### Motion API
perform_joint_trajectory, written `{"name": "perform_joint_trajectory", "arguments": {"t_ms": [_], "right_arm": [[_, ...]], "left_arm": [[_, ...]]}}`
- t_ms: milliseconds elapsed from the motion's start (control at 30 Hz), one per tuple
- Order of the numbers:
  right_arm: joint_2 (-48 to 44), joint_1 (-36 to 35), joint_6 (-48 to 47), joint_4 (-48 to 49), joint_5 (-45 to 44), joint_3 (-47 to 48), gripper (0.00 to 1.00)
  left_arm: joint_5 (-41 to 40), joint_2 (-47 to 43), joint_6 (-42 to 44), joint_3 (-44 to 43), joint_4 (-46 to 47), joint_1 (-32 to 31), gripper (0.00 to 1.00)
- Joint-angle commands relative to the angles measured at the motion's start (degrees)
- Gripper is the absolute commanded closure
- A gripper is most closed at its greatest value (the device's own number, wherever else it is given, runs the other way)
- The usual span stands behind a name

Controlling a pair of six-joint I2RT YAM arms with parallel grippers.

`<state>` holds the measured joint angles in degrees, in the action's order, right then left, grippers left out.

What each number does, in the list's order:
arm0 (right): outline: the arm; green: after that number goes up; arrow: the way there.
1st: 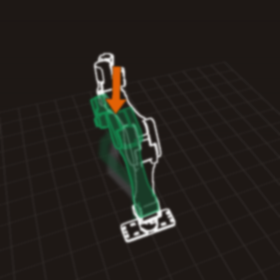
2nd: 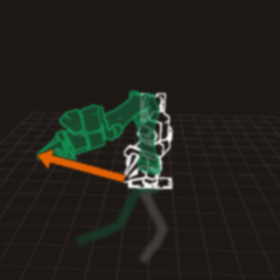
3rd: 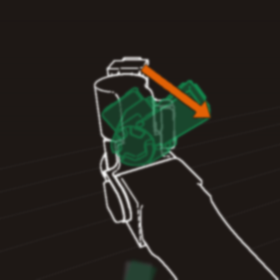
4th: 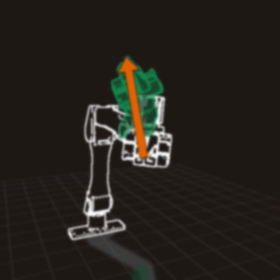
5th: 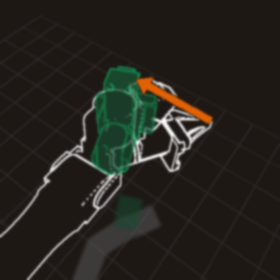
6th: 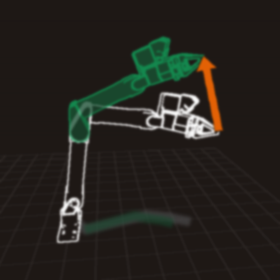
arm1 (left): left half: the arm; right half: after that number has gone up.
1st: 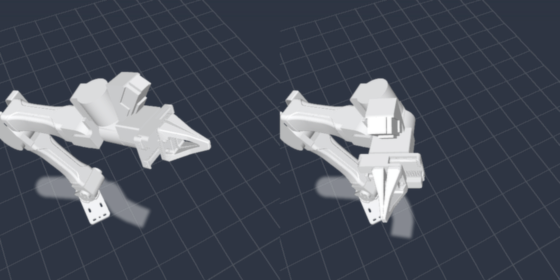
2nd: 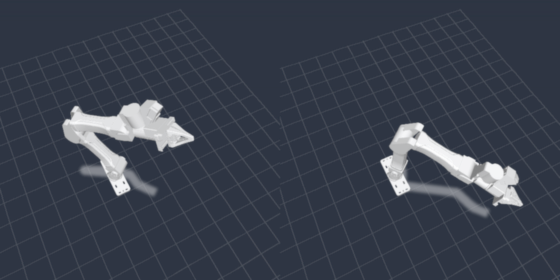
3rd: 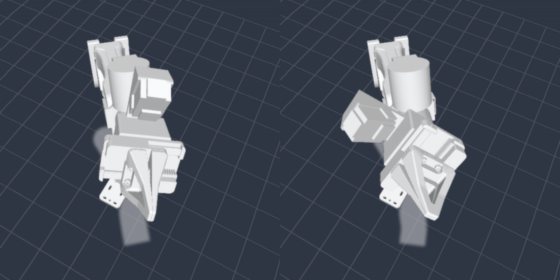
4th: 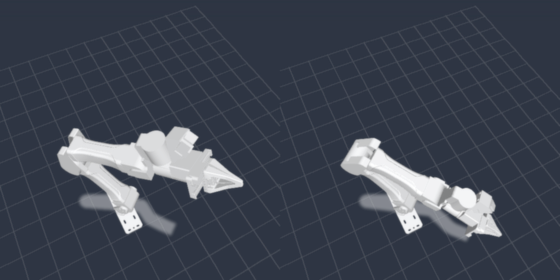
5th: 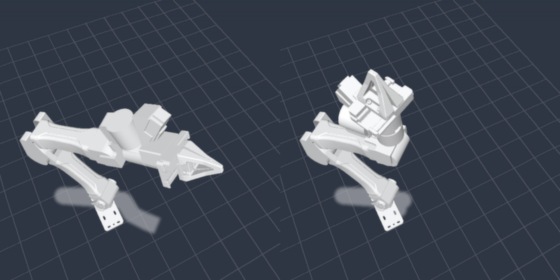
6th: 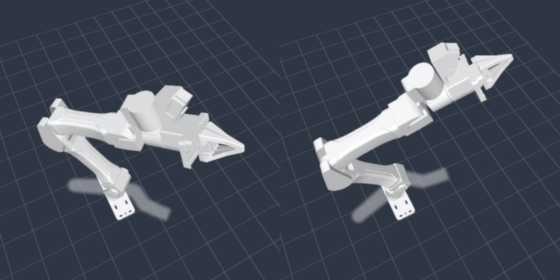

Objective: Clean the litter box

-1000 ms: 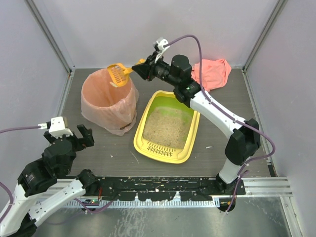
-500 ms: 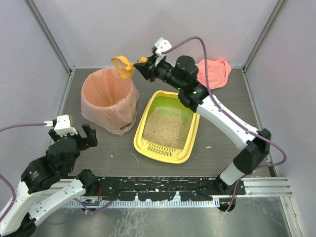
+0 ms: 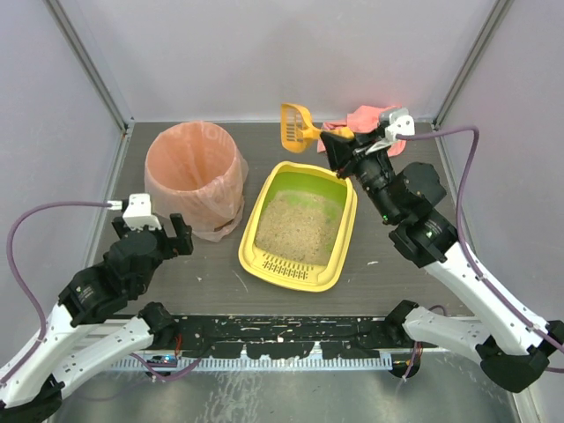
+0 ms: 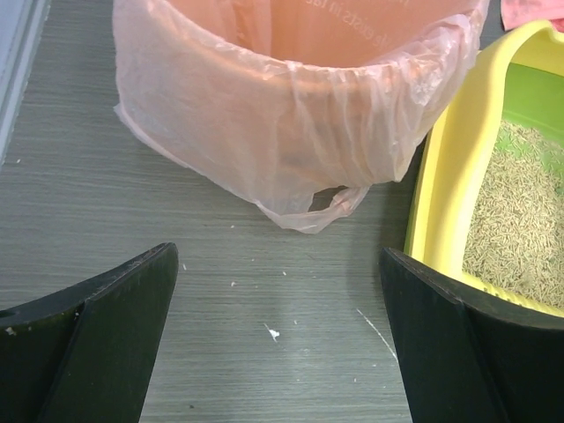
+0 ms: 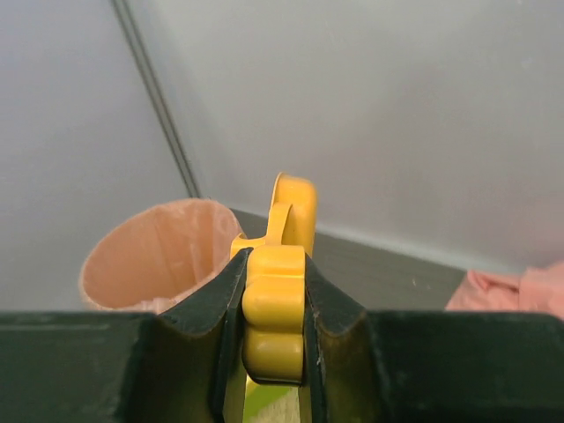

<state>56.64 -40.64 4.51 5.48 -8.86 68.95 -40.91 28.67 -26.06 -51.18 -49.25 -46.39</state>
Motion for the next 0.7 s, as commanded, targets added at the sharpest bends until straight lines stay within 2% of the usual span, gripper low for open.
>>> {"name": "perform_joint_trajectory", "arguments": {"t_ms": [0,167,367,500,667], "right_arm": [[-3.64,0.03,8.66,-8.98,-10.51,-4.96,0.99],[-7.14,0.03,17.11,-15.12,-13.2,-11.96,0.97],[-2.36,0.01,21.41,-24.85,-14.68,-10.97,0.99],[2.18,0.09,21.11,-22.14,-16.23,-10.66,0.99],[10.39,1.58,20.05,-14.28,-14.99,-9.97,0.99]], "left_arm": [[1.91,2.52,0.97,-0.07,6.3,0.19,0.02],[3.62,4.58,1.27,0.2,8.32,0.22,0.02],[7.34,7.45,2.03,1.08,11.0,0.18,0.02],[13.9,11.17,2.16,1.83,14.71,0.14,0.0],[21.54,17.59,1.98,3.23,23.2,-0.11,0.09]]}}
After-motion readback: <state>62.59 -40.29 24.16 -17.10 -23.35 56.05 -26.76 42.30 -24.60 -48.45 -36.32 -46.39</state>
